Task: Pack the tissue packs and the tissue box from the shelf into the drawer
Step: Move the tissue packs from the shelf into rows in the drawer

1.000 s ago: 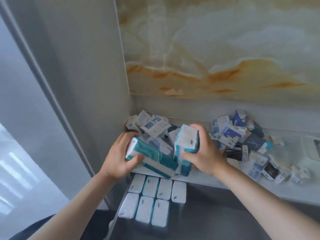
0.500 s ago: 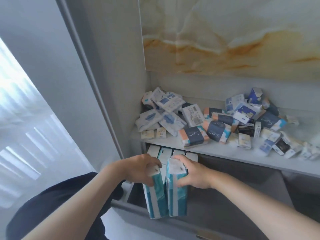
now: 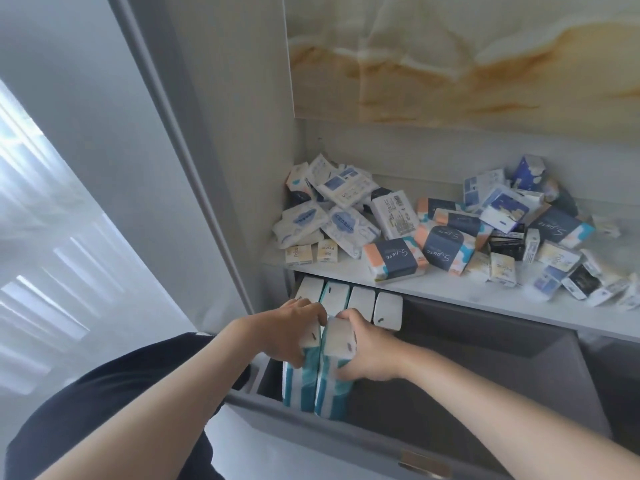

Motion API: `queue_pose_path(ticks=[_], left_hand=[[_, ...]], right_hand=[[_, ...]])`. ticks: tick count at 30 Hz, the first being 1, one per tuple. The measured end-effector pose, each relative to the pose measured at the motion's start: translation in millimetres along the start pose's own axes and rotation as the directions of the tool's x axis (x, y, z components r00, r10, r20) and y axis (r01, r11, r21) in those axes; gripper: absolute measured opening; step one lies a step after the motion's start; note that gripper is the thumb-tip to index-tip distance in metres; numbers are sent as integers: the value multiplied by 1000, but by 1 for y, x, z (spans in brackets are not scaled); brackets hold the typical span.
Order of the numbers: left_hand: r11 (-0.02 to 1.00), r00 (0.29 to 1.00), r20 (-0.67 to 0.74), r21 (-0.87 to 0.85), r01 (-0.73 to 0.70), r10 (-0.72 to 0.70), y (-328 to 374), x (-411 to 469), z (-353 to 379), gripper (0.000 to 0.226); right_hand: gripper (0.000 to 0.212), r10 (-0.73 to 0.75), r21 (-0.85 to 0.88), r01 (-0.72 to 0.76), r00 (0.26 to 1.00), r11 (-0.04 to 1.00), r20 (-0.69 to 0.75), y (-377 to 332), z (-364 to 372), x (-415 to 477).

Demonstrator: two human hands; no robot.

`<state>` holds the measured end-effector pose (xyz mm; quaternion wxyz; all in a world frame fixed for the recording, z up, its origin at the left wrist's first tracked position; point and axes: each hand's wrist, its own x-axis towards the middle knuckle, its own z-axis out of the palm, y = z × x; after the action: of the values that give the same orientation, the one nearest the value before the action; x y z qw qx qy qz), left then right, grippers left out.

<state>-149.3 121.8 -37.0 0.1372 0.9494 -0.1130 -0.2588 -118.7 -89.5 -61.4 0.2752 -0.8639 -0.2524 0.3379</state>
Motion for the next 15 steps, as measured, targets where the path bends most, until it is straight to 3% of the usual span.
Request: queue_pose_path(ticks=[3,6,10,13,15], left_hand=[[1000,1000,-2,-9,10,-10,-10,4,-1,89],[991,999,30,136,13,-17,-16,2,13,107],[952,997,75,305,-28,6,-17,3,37,98],[975,988,141,221,24,-56,-27,5,45,105],[984,984,162,174,49,-77,-32,6,47,89]], right_hand=[[96,11,-13,-10,999,1000,41,-7,-6,9],[94,3,-49,-1,999,999,51,-11,-6,14],[95,-58,-117,68,994,991,88,-14,4,13],[100,-88,-131,100,992,986,96,-9,24,14],[102,-68,-143,81,993,986,95,-5,41,16]])
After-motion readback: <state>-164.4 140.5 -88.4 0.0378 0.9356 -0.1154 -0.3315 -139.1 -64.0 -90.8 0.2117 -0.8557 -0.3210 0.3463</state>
